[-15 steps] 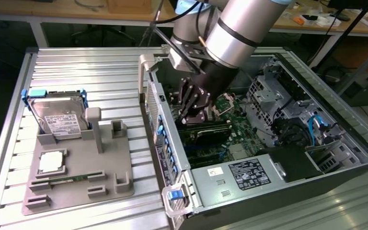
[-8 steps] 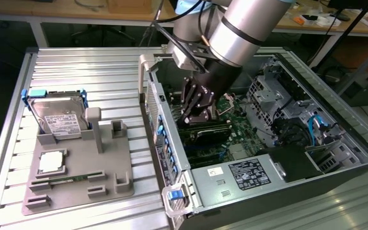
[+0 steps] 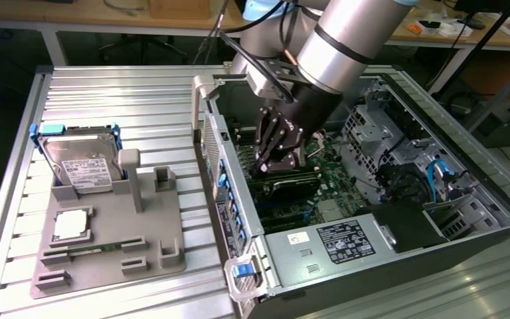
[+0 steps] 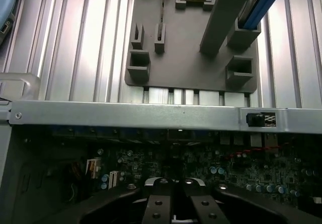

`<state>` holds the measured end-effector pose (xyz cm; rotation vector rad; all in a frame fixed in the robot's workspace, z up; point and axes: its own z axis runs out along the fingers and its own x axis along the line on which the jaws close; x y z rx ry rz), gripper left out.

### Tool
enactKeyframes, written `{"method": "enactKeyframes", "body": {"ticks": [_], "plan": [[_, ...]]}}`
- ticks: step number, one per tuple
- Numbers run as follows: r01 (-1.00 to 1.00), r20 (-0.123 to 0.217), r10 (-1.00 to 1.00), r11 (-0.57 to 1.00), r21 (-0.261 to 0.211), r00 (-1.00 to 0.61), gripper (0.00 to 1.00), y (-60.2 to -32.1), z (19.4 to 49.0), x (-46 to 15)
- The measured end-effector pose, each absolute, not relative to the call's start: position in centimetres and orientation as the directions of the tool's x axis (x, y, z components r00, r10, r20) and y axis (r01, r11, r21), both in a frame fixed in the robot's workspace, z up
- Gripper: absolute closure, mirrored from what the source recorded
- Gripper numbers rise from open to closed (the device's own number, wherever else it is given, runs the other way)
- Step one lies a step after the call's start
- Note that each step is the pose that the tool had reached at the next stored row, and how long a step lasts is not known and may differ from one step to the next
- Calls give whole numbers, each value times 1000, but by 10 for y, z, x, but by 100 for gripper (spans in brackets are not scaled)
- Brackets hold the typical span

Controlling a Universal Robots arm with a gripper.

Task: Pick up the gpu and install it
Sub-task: 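Press down on the gpu until it lock into place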

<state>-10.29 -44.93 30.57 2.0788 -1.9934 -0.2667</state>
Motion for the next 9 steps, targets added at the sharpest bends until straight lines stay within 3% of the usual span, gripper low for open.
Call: {"method": "enactKeyframes", "body": {"ticks": [4,9], "plan": [[-953,39,-998,-34,302,49,89,-451,306,-100],[-953,39,-998,-34,302,48,64,-452,306,-95]]}}
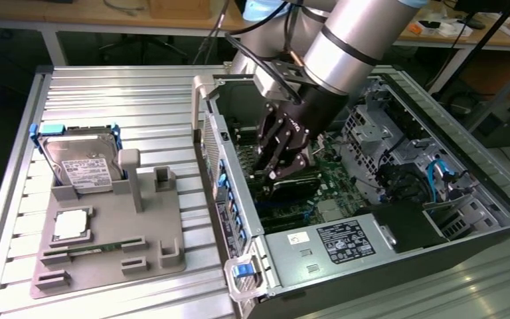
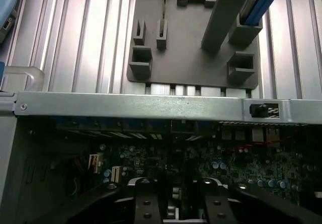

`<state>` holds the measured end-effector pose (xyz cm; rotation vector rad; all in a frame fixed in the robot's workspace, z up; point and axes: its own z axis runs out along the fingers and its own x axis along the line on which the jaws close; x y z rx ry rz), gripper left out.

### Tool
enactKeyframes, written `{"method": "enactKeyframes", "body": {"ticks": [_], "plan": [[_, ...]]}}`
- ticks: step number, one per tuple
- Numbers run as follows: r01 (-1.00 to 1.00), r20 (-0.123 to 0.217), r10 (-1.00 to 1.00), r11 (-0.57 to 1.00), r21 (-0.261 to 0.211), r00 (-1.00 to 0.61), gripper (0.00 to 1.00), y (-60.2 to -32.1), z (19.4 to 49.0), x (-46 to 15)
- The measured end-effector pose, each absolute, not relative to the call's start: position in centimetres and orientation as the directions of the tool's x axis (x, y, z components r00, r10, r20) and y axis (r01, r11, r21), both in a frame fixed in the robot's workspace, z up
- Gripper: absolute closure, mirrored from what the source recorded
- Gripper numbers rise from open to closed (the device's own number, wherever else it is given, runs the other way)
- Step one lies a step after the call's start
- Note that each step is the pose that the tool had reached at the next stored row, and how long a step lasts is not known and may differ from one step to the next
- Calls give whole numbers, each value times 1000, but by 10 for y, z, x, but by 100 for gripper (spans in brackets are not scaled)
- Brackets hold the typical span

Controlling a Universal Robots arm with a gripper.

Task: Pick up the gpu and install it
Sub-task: 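Press down on the gpu until it lock into place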

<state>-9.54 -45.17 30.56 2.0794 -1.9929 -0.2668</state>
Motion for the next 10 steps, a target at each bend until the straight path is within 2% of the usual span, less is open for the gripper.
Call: {"method": "enactKeyframes", "body": {"ticks": [2,5,7,10], "plan": [[-953,40,-998,-36,302,50,52,-452,306,-88],[-976,45,-998,-38,216,49,52,-452,306,-86],[-980,47,-998,-38,195,48,52,-452,305,-83],[-981,47,-998,-38,188,48,52,-452,303,-74]]}}
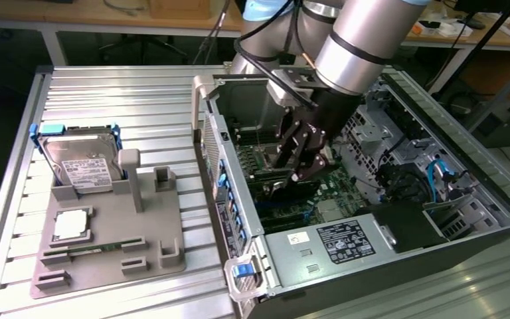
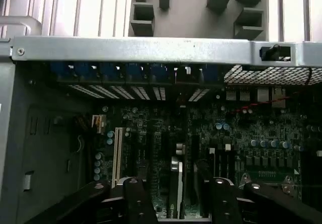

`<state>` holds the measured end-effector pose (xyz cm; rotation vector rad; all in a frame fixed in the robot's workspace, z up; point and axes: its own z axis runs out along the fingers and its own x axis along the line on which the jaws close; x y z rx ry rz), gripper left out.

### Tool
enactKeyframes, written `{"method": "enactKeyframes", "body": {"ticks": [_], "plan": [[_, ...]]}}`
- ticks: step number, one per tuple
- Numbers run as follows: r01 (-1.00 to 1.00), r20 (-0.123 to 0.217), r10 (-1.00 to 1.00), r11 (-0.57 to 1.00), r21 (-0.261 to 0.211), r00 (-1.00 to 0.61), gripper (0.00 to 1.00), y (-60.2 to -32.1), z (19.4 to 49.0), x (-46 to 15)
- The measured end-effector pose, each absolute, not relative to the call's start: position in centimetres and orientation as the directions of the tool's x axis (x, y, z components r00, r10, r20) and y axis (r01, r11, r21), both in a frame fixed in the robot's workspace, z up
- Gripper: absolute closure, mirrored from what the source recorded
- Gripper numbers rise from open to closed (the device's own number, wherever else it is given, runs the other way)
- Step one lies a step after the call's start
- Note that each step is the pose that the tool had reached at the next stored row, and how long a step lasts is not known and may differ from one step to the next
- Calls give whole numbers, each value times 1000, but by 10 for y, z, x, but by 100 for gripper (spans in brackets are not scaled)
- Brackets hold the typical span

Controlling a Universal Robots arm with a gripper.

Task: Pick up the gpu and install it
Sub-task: 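Press down on the gpu until it lock into place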

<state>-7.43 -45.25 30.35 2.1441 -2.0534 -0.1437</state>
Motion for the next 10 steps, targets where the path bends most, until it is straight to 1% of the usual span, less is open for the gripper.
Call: {"method": "enactKeyframes", "body": {"ticks": [5,10], "plan": [[-982,48,-998,-35,187,45,52,-452,295,-53],[-982,47,-998,-24,187,33,52,-452,285,-49]]}}
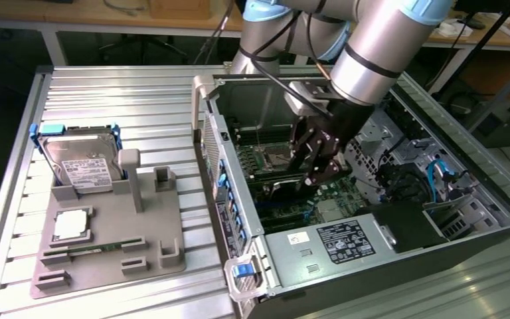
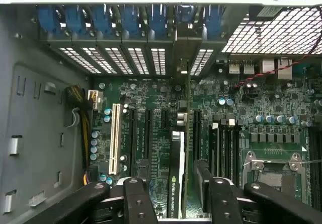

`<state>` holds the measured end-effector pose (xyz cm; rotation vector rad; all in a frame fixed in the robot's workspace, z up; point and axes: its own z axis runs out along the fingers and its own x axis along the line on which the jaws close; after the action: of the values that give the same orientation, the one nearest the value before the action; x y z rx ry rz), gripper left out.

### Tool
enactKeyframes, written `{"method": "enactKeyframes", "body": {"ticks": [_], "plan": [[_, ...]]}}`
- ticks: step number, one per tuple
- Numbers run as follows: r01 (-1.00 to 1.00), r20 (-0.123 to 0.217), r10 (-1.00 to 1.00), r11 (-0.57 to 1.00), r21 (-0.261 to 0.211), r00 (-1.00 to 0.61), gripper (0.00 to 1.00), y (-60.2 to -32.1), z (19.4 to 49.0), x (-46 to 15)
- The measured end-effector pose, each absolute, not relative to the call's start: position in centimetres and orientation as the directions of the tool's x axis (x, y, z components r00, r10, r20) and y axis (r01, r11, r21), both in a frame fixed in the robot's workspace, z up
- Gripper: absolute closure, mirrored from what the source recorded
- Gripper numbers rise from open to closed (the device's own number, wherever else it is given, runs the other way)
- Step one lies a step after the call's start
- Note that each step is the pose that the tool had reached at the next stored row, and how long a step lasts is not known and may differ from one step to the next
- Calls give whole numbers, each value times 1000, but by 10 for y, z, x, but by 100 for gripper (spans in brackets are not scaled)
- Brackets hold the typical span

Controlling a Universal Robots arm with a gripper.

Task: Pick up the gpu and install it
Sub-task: 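Press down on the gpu until it lock into place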

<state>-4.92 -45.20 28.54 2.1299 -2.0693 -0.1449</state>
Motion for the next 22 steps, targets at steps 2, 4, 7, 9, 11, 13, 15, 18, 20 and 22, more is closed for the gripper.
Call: {"method": "enactKeyframes", "body": {"ticks": [2,4,7,9,11,13,15,18,20,22], "plan": [[-982,47,-999,-16,187,26,52,-450,282,-49],[-982,47,-999,-7,187,16,52,-448,276,-49],[-982,48,-999,4,187,5,52,-444,270,-50],[-982,47,-999,8,187,1,52,-444,269,-51],[-982,46,-999,12,187,-4,52,-444,267,-52],[-982,45,-999,18,187,-10,52,-444,265,-53],[-982,45,-999,24,187,-16,52,-444,263,-54],[-982,45,-999,33,187,-25,52,-444,260,-56],[-982,45,-999,33,187,-25,52,-444,260,-56],[-982,45,-999,33,187,-25,52,-444,260,-56]]}}
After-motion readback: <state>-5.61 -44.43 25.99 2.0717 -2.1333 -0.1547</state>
